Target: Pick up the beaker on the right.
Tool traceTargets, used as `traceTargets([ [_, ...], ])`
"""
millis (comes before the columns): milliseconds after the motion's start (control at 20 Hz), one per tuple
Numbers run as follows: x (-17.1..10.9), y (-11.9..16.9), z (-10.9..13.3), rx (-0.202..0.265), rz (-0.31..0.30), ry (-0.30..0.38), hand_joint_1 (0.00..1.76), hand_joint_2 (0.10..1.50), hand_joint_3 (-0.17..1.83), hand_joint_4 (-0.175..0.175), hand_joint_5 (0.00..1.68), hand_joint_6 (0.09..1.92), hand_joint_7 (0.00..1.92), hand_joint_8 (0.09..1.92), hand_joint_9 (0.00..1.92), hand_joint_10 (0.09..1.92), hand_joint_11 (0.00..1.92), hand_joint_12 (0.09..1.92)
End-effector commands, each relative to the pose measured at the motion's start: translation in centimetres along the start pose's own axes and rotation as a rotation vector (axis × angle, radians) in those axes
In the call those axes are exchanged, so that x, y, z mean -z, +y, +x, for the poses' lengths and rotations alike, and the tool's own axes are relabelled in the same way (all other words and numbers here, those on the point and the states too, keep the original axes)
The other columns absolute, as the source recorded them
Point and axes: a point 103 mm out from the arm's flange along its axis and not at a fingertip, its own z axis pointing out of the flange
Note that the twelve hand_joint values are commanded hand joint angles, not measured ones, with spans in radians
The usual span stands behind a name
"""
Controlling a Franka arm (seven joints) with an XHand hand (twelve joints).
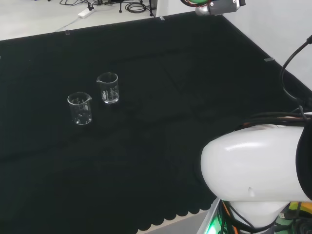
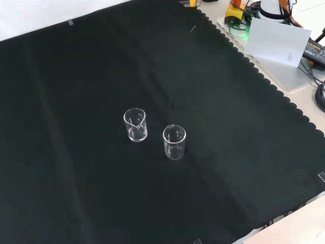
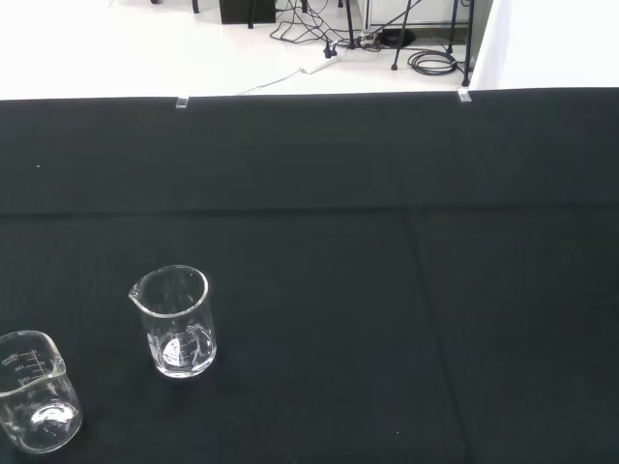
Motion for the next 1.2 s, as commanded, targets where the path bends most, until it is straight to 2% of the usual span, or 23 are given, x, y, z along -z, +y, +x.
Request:
traceTargets([
  [50, 9.2, -3.2, -0.8, -0.067, -0.057, -0.112, 0.26, 1.13, 0.48, -0.023, 0.17, 0.09, 0.05, 0.45, 0.11, 0.64, 0.0, 0.89],
  [150, 9.8, -3.3, -1.5, -0.073, -0.056, -0.114, 0.12, 1.28, 0.36, -0.01, 0.14, 0.09, 0.02, 0.39, 0.08, 0.61, 0.0, 0.85],
  [250, 9.8, -3.2, -2.2, -0.077, -0.053, -0.113, 0.09, 1.32, 0.32, -0.007, 0.14, 0.09, 0.01, 0.37, 0.08, 0.61, 0.0, 0.84],
  [350, 9.8, -3.0, -2.6, -0.082, -0.053, -0.114, 0.08, 1.33, 0.31, -0.007, 0.14, 0.09, 0.01, 0.37, 0.08, 0.6, 0.0, 0.84],
  [450, 10.0, -3.1, -1.2, -0.075, -0.058, -0.133, 0.08, 1.34, 0.3, -0.006, 0.14, 0.09, 0.01, 0.37, 0.08, 0.6, 0.0, 0.84],
  [700, 9.7, -2.9, -1.3, -0.075, -0.042, -0.115, 0.11, 1.34, 0.27, -0.006, 0.14, 0.09, 0.02, 0.37, 0.08, 0.6, 0.0, 0.84],
  [900, 7.3, -1.5, -2.8, -0.08, -0.006, -0.079, 0.13, 1.33, 0.26, -0.005, 0.14, 0.09, 0.02, 0.37, 0.08, 0.6, 0.0, 0.84],
  [1200, 5.1, 0.0, -5.7, -0.099, 0.016, -0.037, 0.16, 1.31, 0.24, -0.008, 0.12, 0.09, 0.03, 0.37, 0.08, 0.61, 0.0, 0.84],
])
